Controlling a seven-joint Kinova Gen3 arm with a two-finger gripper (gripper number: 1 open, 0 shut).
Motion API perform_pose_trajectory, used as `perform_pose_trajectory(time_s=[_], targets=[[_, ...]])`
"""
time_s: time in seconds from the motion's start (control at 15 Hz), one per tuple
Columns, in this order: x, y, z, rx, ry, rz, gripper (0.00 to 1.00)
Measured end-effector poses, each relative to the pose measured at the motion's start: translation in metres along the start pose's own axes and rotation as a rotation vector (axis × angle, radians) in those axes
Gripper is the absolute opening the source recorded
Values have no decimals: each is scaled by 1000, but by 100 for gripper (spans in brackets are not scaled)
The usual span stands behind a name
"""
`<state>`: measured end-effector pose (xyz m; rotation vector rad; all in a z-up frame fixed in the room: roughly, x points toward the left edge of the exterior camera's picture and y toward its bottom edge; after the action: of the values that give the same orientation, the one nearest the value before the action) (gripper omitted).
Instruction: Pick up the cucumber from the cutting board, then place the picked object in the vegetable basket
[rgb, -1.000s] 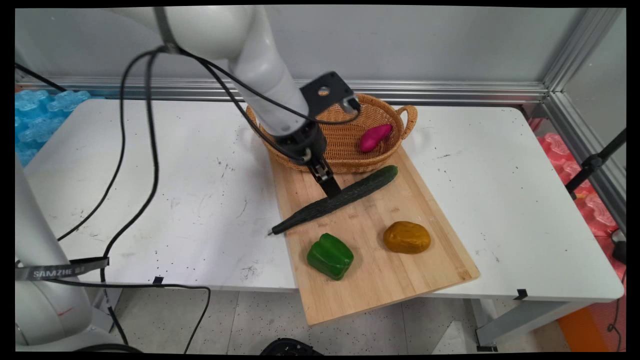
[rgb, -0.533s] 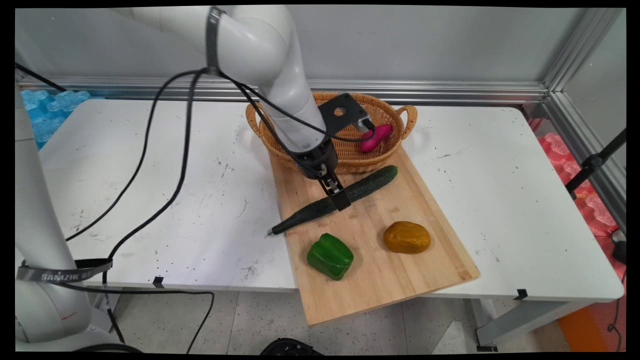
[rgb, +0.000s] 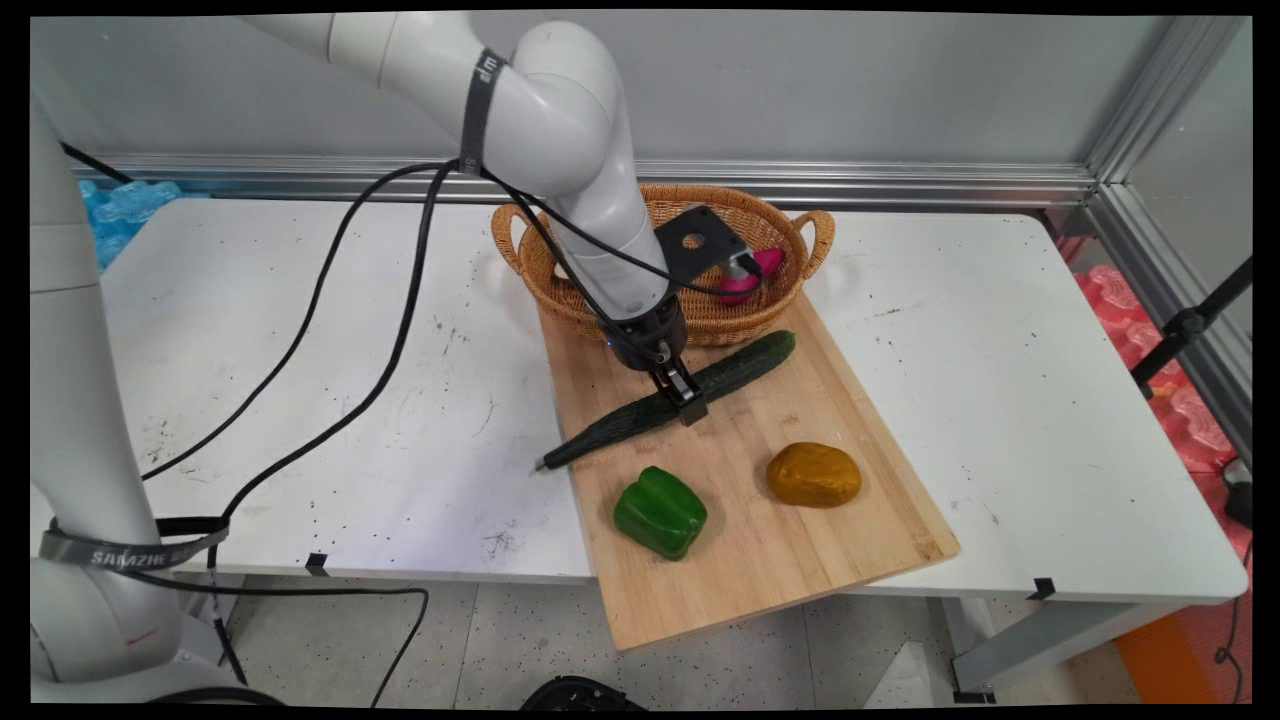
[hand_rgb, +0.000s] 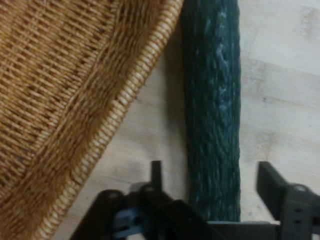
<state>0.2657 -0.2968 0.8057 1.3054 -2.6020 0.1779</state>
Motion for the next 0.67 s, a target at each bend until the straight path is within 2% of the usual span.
perform_pose_trajectory(time_s=[0.4,0.67], targets=[[-1,-2,2,1,-1,-12,0],[-2,-1,-12,-4,12,-2,0]])
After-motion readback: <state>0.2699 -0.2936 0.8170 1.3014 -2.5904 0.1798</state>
